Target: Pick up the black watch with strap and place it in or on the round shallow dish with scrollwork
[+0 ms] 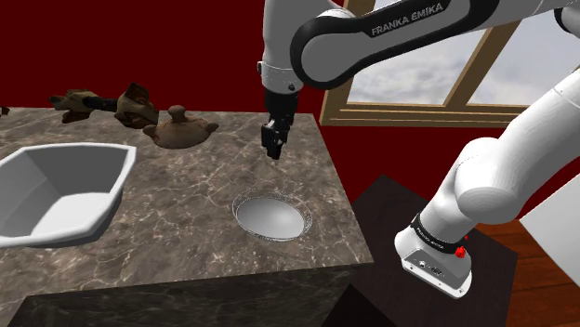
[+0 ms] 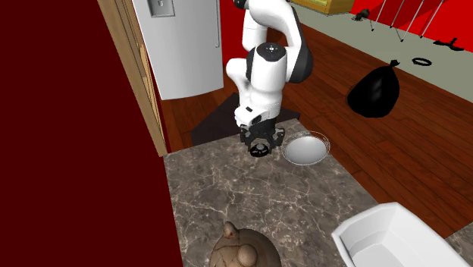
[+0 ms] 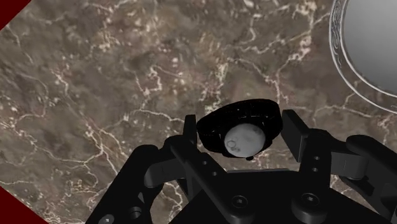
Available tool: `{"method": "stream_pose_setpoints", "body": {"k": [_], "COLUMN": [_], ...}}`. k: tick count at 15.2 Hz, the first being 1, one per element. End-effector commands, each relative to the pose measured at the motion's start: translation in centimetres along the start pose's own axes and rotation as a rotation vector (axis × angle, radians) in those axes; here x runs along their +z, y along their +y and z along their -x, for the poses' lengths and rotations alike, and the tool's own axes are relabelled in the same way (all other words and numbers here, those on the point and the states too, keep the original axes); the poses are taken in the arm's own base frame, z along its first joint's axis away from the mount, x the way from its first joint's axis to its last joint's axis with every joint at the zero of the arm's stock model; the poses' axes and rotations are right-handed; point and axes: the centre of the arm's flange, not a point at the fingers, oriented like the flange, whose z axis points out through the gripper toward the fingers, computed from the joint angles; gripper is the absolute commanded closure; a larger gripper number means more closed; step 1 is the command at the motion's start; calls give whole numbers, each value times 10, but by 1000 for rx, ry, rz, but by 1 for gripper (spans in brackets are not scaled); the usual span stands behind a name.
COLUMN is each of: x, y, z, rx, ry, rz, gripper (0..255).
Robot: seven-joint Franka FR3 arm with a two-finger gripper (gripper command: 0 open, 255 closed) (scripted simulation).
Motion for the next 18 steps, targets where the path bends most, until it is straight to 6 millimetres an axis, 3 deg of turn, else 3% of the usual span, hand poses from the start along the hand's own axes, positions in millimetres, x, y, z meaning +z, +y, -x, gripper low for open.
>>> {"method": "stream_pose_setpoints", "body": {"k": [1, 13, 18], "x": [-10, -72, -75], "y": [0, 0, -61], "z": [0, 0, 24], "rx": [0, 0, 0], "ry": [0, 0, 0], "rz": [0, 0, 0], "gripper": [255, 255, 255]}}
